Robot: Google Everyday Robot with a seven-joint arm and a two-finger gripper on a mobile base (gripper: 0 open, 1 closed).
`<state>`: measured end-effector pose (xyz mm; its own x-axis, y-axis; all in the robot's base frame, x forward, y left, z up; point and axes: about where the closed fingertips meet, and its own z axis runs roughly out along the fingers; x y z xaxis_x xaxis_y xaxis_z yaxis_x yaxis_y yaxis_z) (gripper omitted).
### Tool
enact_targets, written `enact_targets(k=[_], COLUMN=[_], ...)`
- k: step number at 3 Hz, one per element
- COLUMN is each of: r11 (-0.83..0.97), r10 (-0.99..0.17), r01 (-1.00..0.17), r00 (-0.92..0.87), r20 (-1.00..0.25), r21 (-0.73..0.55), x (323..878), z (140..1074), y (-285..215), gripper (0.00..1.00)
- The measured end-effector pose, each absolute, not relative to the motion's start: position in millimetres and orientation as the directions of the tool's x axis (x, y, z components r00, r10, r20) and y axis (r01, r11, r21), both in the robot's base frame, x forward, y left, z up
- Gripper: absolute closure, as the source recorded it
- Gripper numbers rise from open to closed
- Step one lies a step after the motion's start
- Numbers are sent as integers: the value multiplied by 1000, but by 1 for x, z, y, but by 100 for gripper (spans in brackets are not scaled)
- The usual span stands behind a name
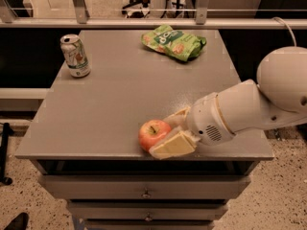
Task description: Pick apple
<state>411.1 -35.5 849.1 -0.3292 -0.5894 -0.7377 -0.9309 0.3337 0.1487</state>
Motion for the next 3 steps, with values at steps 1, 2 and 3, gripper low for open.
enact_targets(k=[1,2,3], r11=[362,402,427], r10=[-580,-561,-530], r01=[-920,-909,-901], r00=[-347,-343,-323], r20=[-737,-753,-784], r21=[148,114,83], x=[415,444,472], z=[853,873,894], y=[-45,-70,-88], gripper=[77,100,100])
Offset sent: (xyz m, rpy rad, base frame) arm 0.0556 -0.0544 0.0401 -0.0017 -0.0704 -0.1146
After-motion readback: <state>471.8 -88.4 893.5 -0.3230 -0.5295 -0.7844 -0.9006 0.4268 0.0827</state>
